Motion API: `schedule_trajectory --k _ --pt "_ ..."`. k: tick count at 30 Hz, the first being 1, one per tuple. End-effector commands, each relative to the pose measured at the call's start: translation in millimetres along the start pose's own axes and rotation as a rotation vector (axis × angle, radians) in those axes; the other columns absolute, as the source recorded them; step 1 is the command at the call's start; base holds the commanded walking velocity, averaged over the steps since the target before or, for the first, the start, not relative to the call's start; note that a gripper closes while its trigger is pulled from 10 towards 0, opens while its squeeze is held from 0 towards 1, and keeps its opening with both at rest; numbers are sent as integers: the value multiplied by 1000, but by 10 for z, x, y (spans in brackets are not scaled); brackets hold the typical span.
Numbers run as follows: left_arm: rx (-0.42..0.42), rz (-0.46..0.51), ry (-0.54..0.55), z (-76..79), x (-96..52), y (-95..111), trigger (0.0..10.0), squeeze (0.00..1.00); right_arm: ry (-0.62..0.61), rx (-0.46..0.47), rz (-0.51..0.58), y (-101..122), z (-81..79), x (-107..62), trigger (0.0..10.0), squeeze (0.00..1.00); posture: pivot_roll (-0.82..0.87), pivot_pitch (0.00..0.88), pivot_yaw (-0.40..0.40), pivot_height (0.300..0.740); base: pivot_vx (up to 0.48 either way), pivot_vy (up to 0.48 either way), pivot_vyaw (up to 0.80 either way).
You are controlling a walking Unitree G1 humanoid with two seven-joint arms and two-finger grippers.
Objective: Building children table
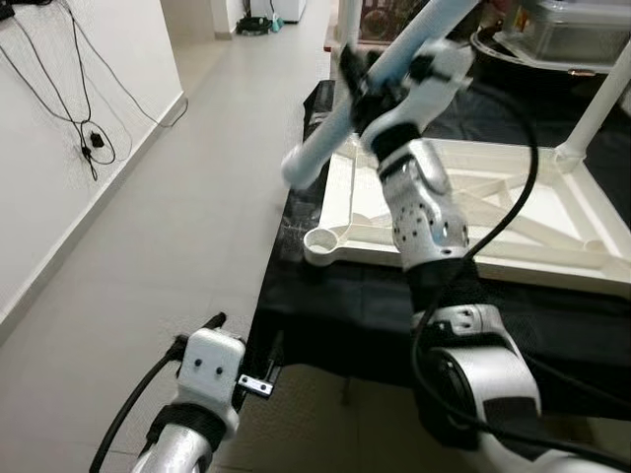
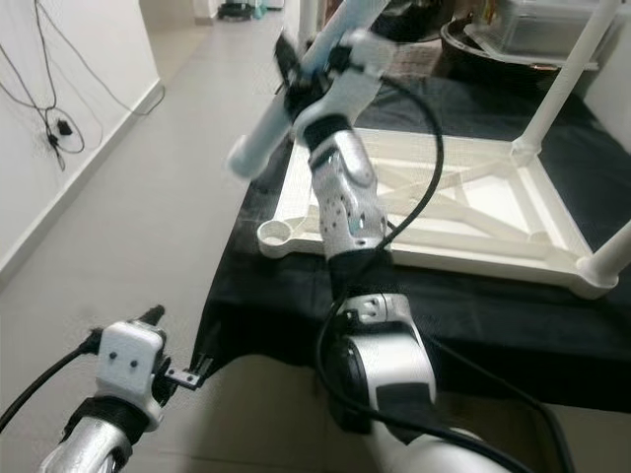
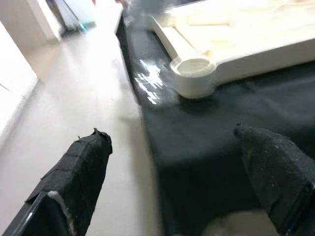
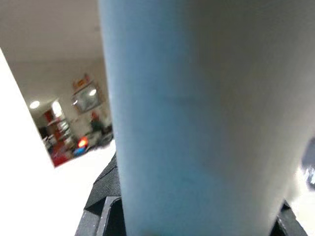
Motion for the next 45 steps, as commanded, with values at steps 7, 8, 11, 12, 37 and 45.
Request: schedule_trajectory --k 7,8,11,12,37,45 --pt "340 9 33 -442 318 126 10000 0 138 116 -120 -329 -232 -181 10000 0 94 37 -17 740 0 0 0" --pt "340 9 33 -442 318 126 10000 0 138 116 -120 -329 -232 -181 10000 0 94 37 -17 740 0 0 0" --pt "407 14 67 -611 460 195 10000 0 209 142 -172 -411 -363 -244 10000 0 93 32 -17 740 0 0 0" --pt "419 10 77 -658 497 207 10000 0 229 155 -189 -430 -400 -264 10000 0 93 32 -17 740 0 0 0" --pt "249 -15 -59 -290 848 110 10000 0 315 212 -286 -625 -745 -438 10000 0 89 36 -20 740 0 0 0" --pt "292 21 -26 -328 868 259 10000 0 172 88 -234 -581 -465 -318 10000 0 89 40 -24 740 0 0 0"
Point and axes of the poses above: a point about 5 cm out from each wrist's last joint towards the gripper, its own x axis pointing out of the wrist towards the gripper, its own y axis along the axis of the wrist's last joint, z = x × y, the point moved 6 cm from there along x, pointing out of the wrist towards the gripper, and after that the axes turned 13 degrees about x, right-handed, at the moved point
